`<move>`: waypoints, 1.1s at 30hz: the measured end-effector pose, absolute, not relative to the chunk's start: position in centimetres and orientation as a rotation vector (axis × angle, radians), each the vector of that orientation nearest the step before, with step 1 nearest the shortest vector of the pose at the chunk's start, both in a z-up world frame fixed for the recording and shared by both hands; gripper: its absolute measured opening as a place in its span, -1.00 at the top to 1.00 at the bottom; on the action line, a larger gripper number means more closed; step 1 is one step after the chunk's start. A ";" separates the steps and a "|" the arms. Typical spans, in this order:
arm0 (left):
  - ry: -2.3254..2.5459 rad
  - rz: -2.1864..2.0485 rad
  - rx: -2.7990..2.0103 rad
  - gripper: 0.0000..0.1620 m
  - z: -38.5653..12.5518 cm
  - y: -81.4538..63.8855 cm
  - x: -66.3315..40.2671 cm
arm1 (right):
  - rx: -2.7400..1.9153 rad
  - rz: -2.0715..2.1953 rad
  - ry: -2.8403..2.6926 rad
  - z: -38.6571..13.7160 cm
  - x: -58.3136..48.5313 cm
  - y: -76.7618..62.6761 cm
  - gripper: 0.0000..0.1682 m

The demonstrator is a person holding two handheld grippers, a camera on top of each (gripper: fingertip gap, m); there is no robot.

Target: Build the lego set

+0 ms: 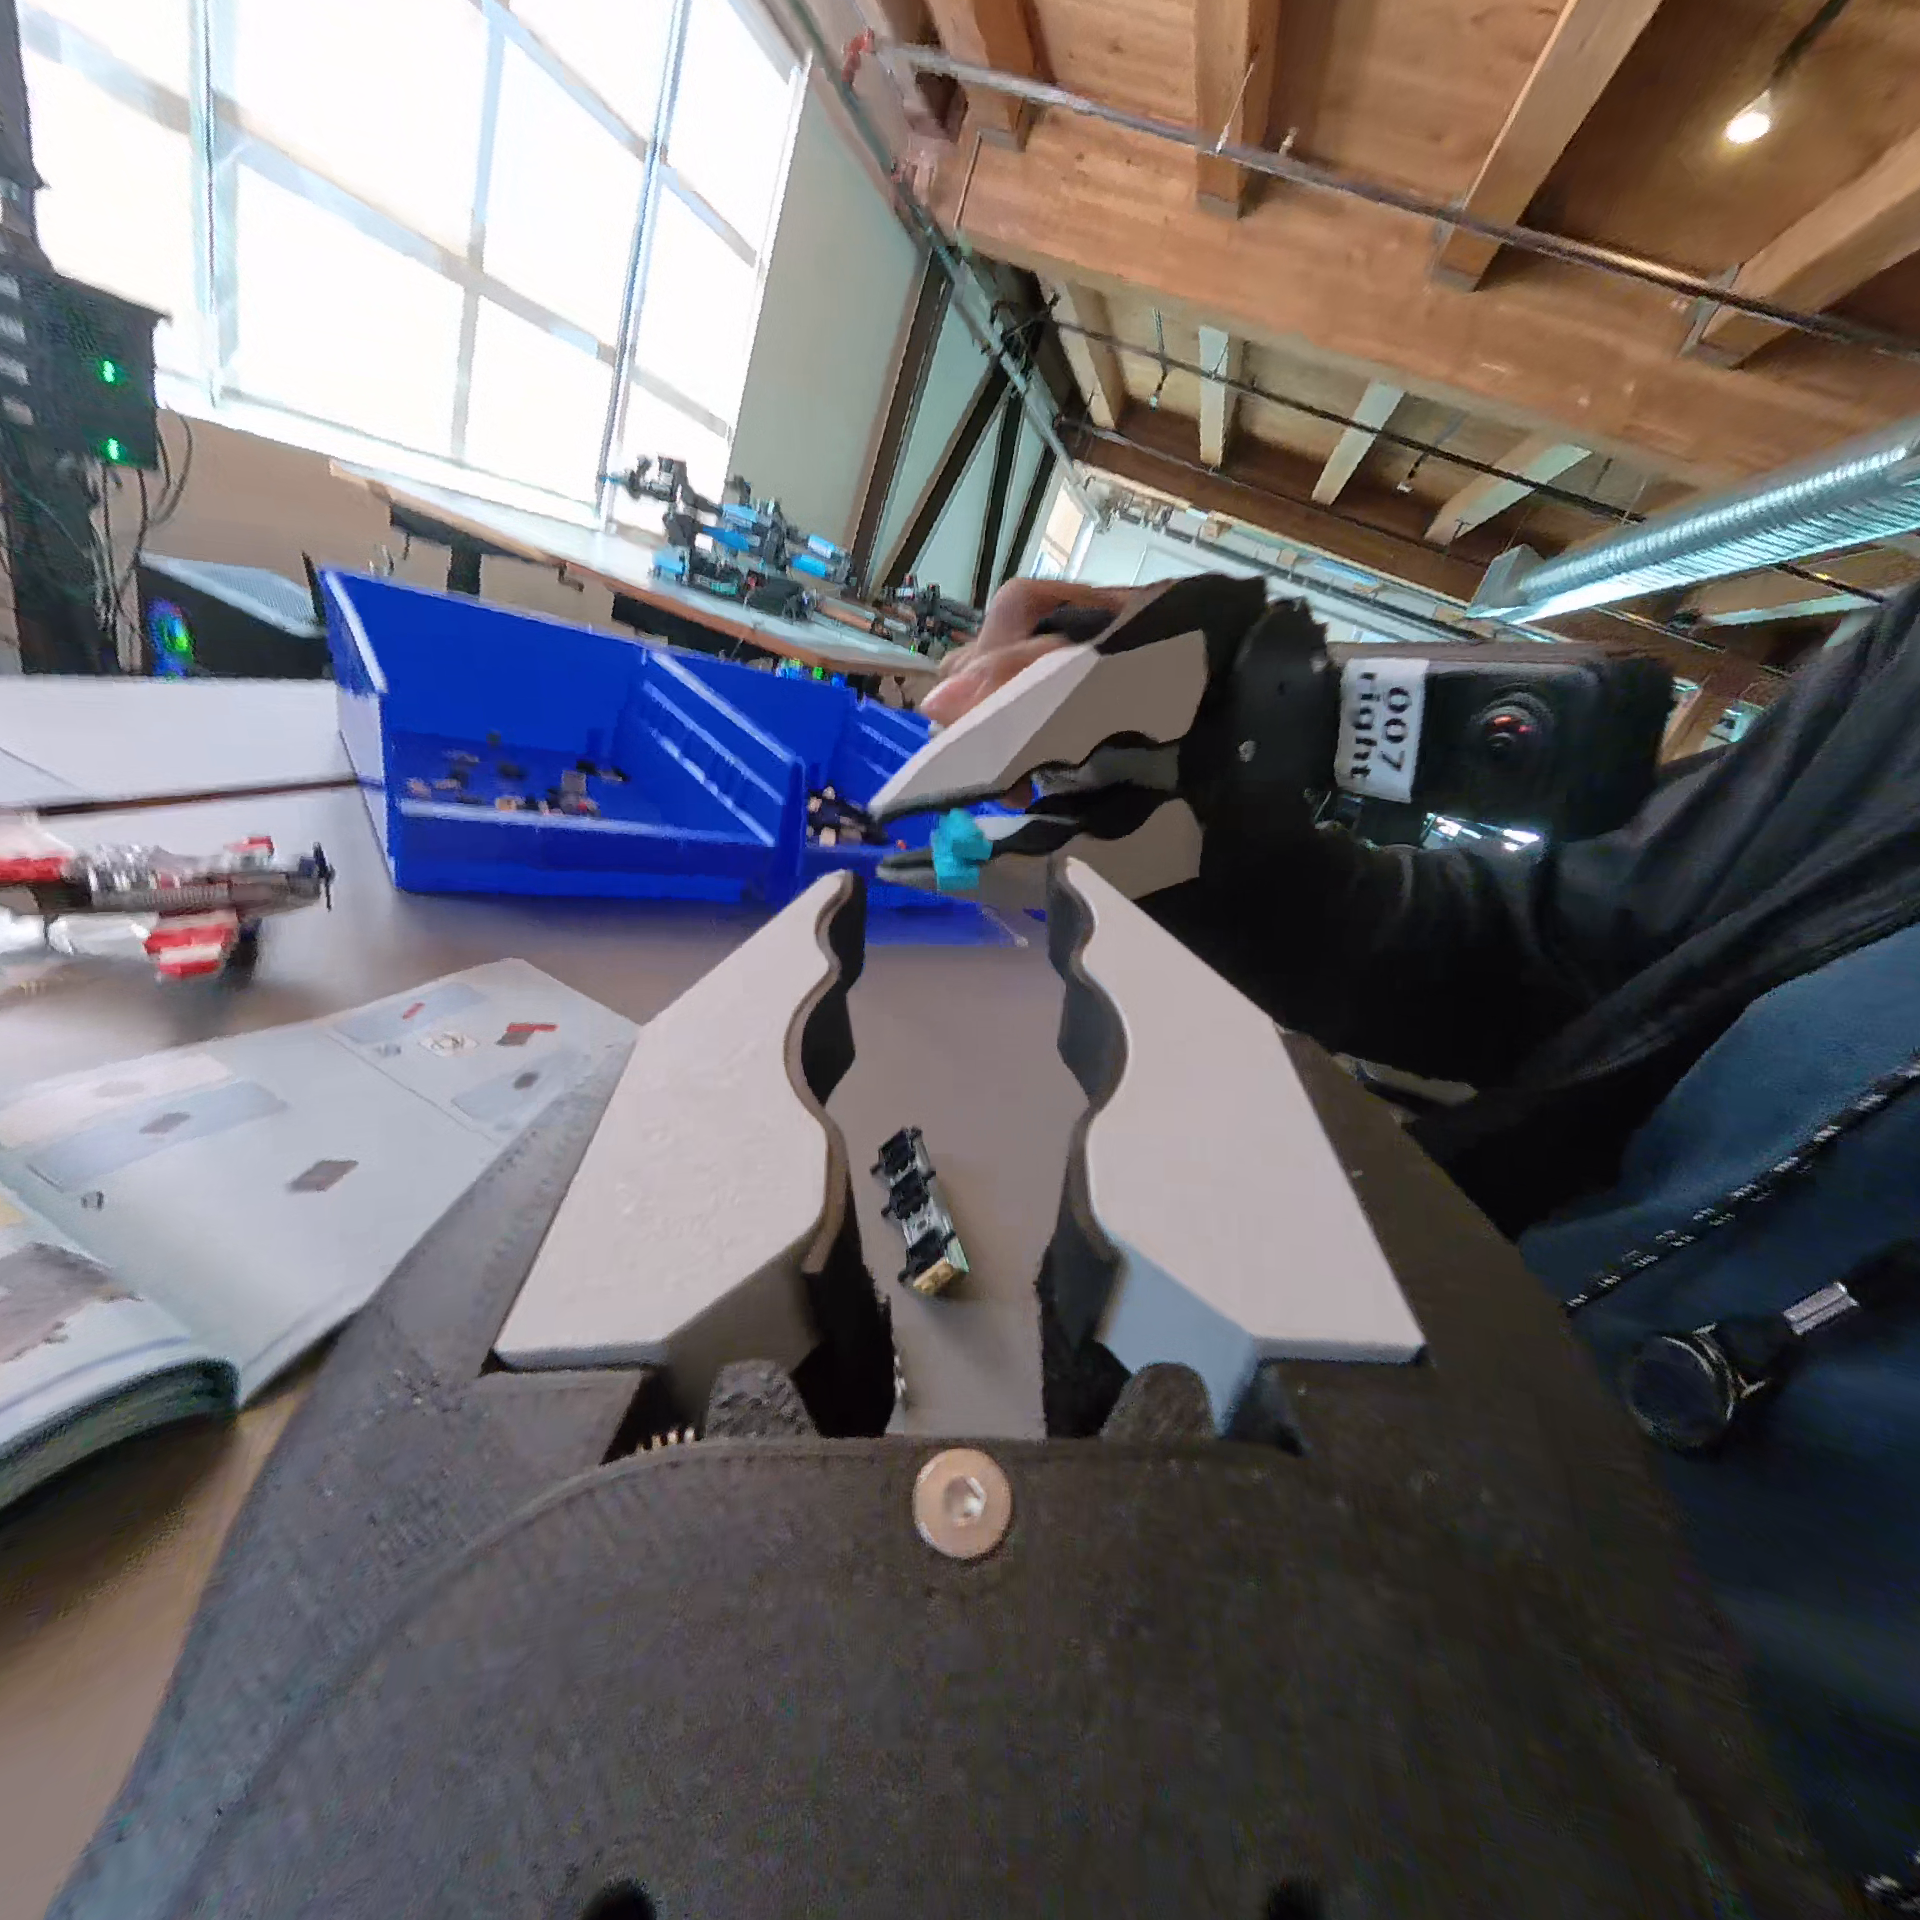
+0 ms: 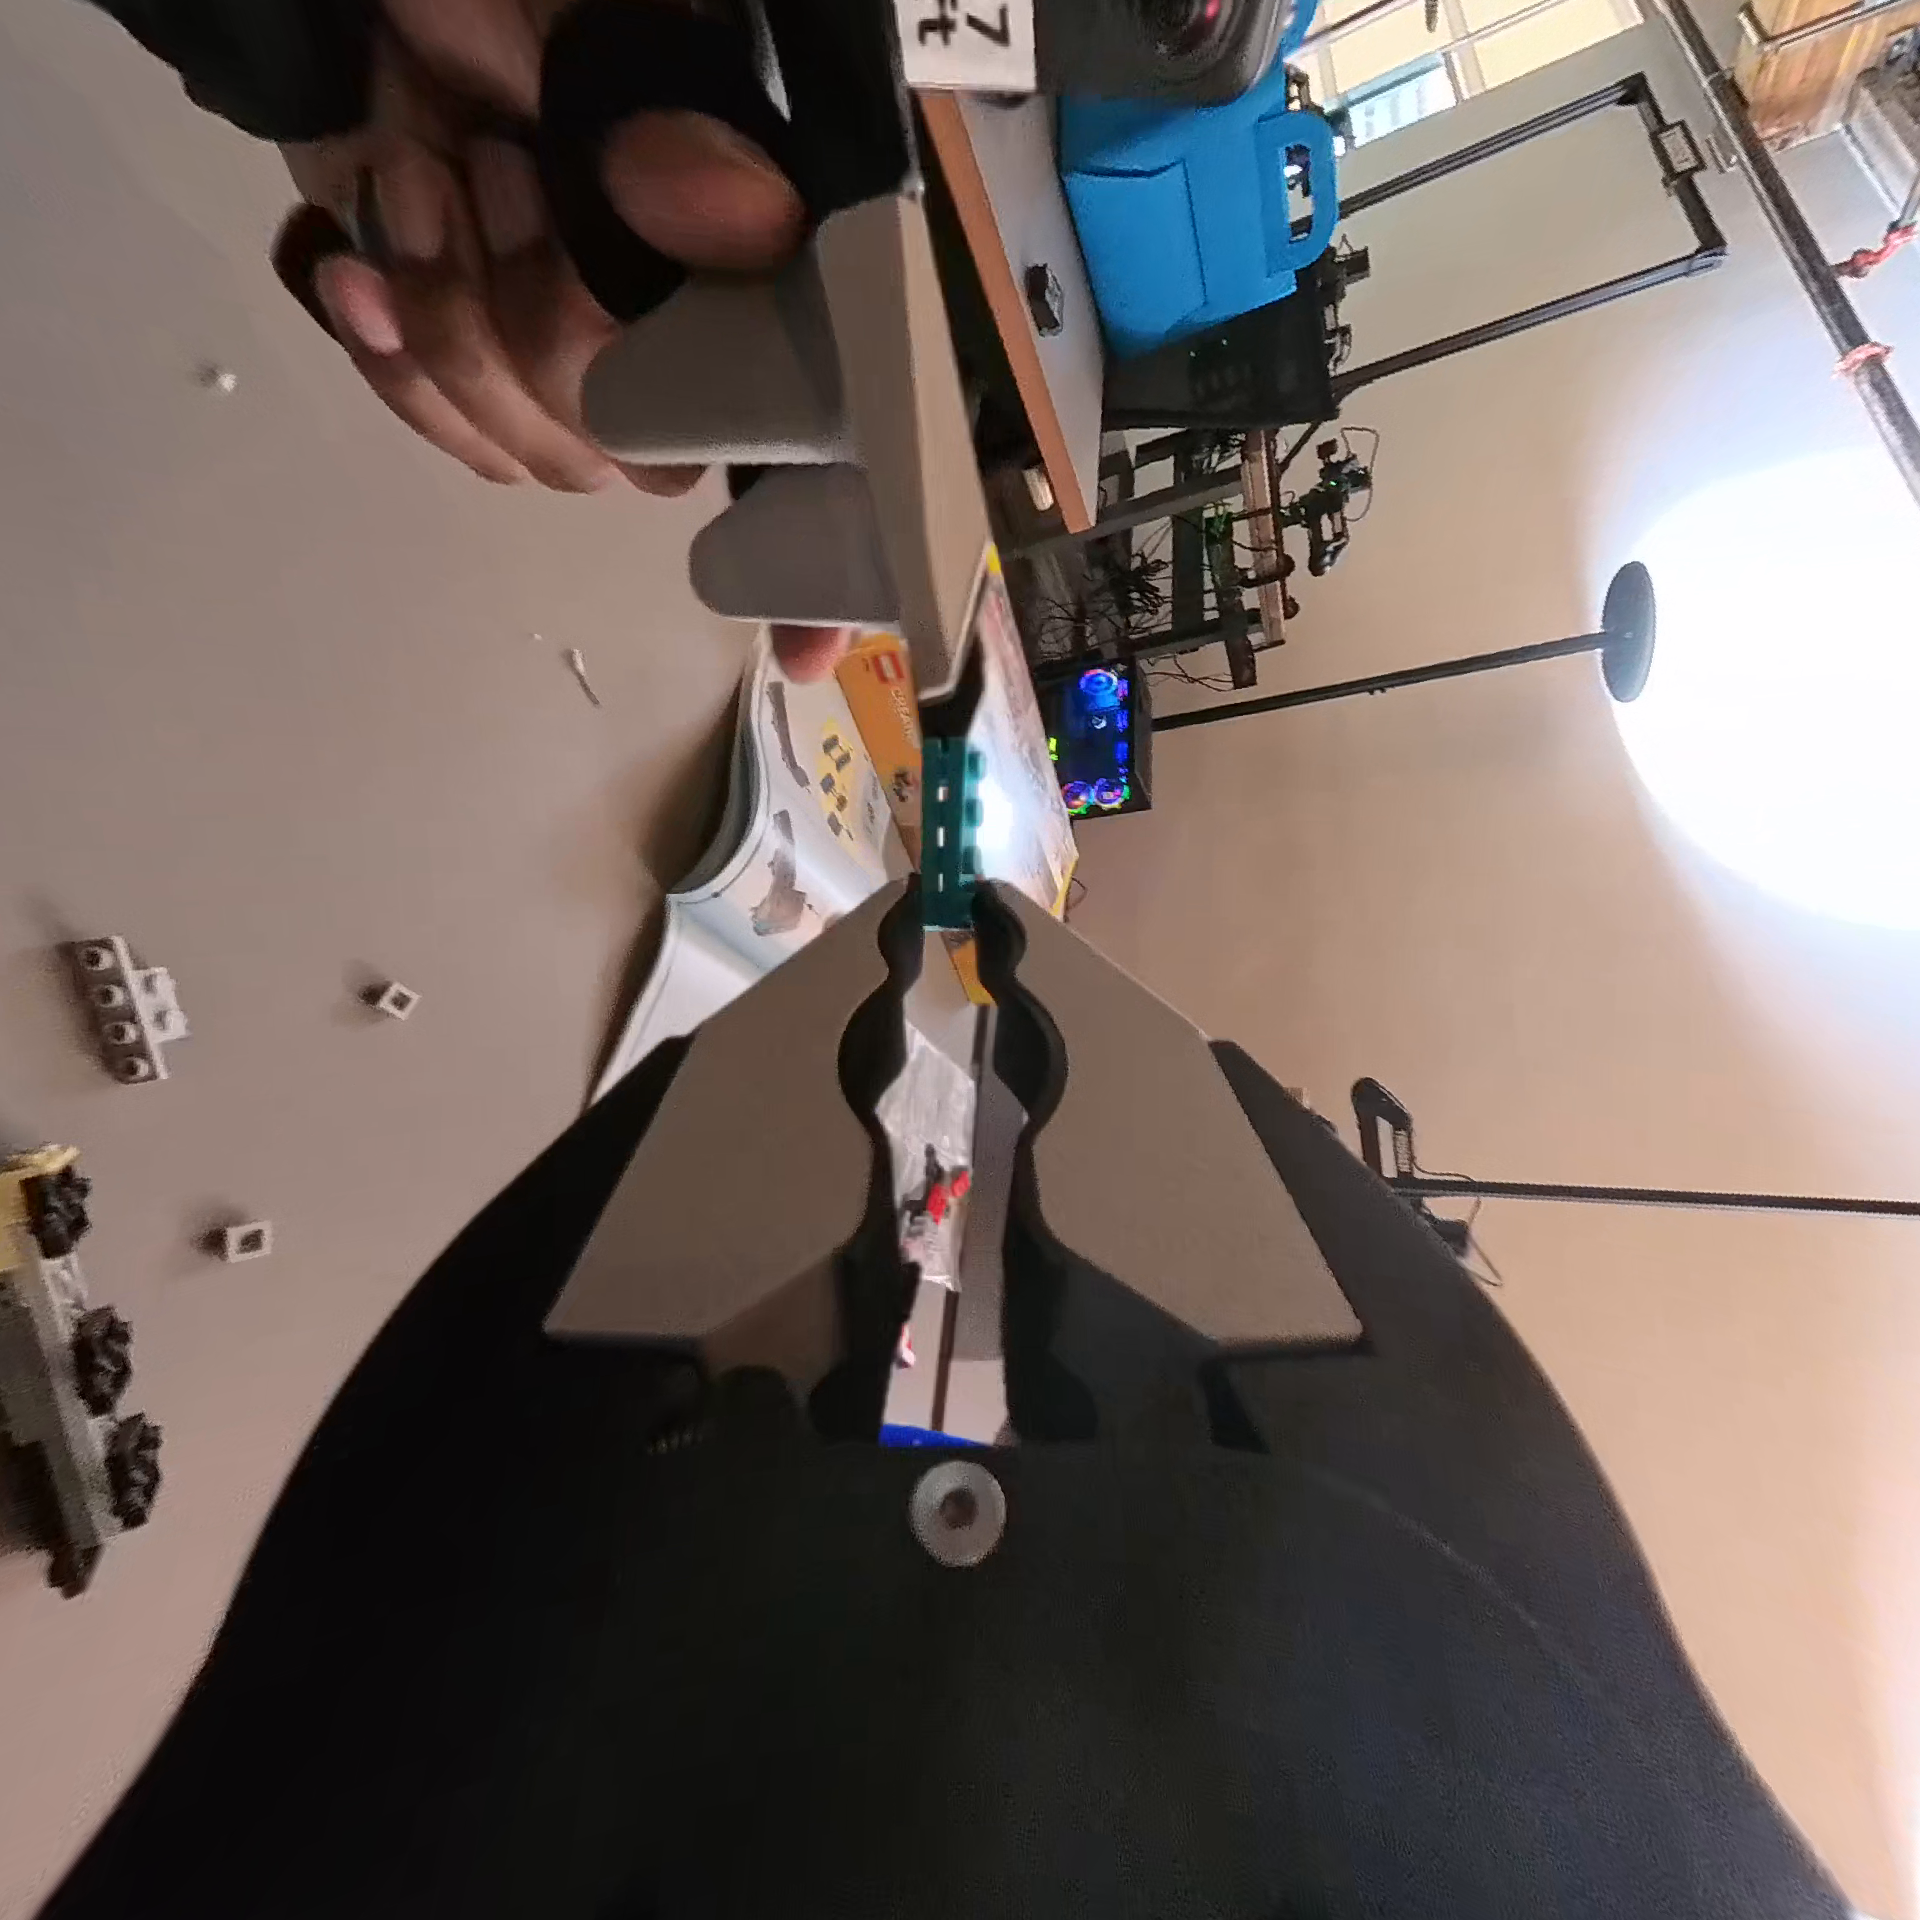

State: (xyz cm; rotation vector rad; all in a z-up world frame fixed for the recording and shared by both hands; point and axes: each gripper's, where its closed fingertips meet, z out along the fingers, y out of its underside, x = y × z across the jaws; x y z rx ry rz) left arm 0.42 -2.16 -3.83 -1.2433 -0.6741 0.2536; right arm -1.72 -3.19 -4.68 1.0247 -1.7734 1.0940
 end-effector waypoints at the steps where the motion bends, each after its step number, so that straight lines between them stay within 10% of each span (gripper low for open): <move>1: -0.709 0.232 -1.255 0.56 -4.4 -2.1 0.1 | 1.020 1.079 -1.753 -4.6 -1.9 -3.2 0.89; 33: -0.860 -0.324 -0.829 0.88 -4.6 -1.9 -1.8 | 1.065 0.903 -1.436 -4.8 -3.1 -3.1 0.88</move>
